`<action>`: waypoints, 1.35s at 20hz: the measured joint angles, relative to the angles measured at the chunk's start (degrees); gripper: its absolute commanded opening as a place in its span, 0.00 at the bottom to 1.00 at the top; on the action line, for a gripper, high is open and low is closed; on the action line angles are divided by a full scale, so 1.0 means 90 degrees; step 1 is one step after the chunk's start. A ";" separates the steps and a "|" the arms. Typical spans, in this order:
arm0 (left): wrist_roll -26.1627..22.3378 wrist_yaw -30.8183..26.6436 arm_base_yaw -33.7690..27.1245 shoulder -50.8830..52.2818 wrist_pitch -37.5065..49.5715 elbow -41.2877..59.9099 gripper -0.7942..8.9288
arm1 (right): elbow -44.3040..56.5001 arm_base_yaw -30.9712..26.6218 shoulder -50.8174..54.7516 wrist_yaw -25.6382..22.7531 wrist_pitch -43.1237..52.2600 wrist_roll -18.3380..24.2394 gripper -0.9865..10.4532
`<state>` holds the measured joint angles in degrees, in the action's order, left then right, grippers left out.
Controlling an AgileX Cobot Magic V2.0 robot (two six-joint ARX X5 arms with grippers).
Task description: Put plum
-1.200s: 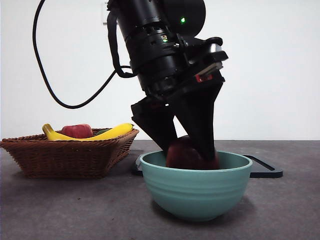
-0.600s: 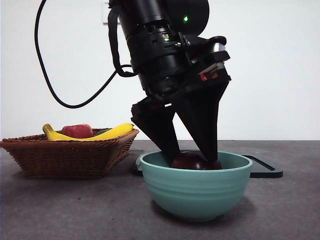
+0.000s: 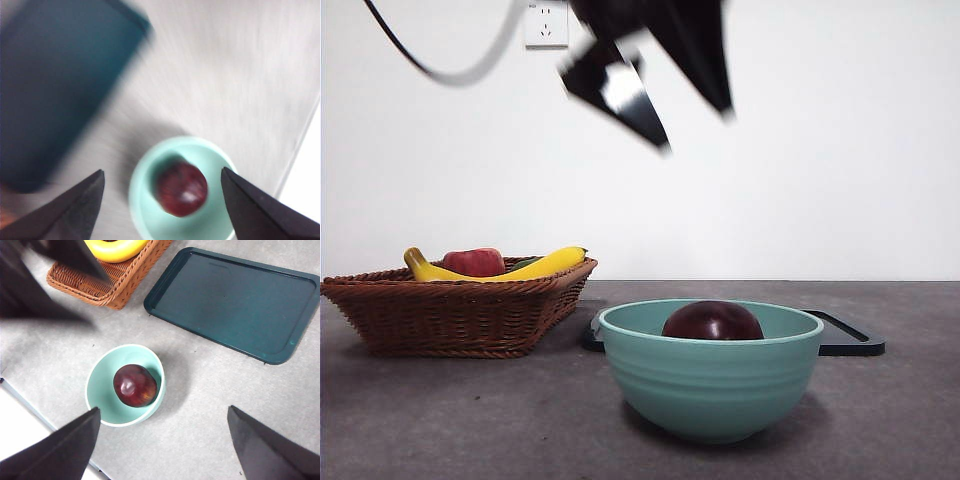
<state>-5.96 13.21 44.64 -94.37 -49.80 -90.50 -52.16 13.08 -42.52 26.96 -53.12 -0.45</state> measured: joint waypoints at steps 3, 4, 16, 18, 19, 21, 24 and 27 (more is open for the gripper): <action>0.0219 0.0000 -0.0697 0.0918 0.0087 -0.0010 0.47 | 0.0000 0.0000 0.0002 0.0000 -0.0002 0.0000 0.44; 0.0274 0.0000 -0.0928 0.1202 0.0068 -0.0010 0.47 | 0.0000 0.0000 0.0000 0.0000 0.0000 0.0000 0.44; 0.0442 0.1651 -0.2285 0.4818 0.0282 0.3628 0.47 | 0.0000 0.0000 0.0000 0.0000 -0.0002 -0.0046 0.44; 0.0469 0.2016 -0.2285 0.5102 0.0267 0.4248 0.47 | 0.0000 0.0000 0.0000 0.0002 -0.0005 -0.0063 0.44; 0.0498 0.2273 -0.2285 0.5163 0.0250 0.4510 0.47 | 0.0000 0.0000 0.0000 0.0007 -0.0022 -0.0100 0.44; 0.0561 0.2667 -0.2283 0.5212 0.0185 0.4789 0.47 | 0.0000 0.0000 0.0000 0.0007 -0.0107 -0.0146 0.44; 0.0585 0.2718 -0.2268 0.5246 0.0262 0.4796 0.47 | 0.0000 0.0000 0.0000 0.0007 -0.0279 -0.0158 0.44; 0.0585 0.2718 -0.2268 0.5246 0.0272 0.4796 0.47 | -0.0010 0.0002 -0.0027 0.0029 -0.0459 -0.0170 0.44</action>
<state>-0.69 37.67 24.23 -47.16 -47.35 -47.33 -52.25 13.10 -42.76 27.22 -57.25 -1.98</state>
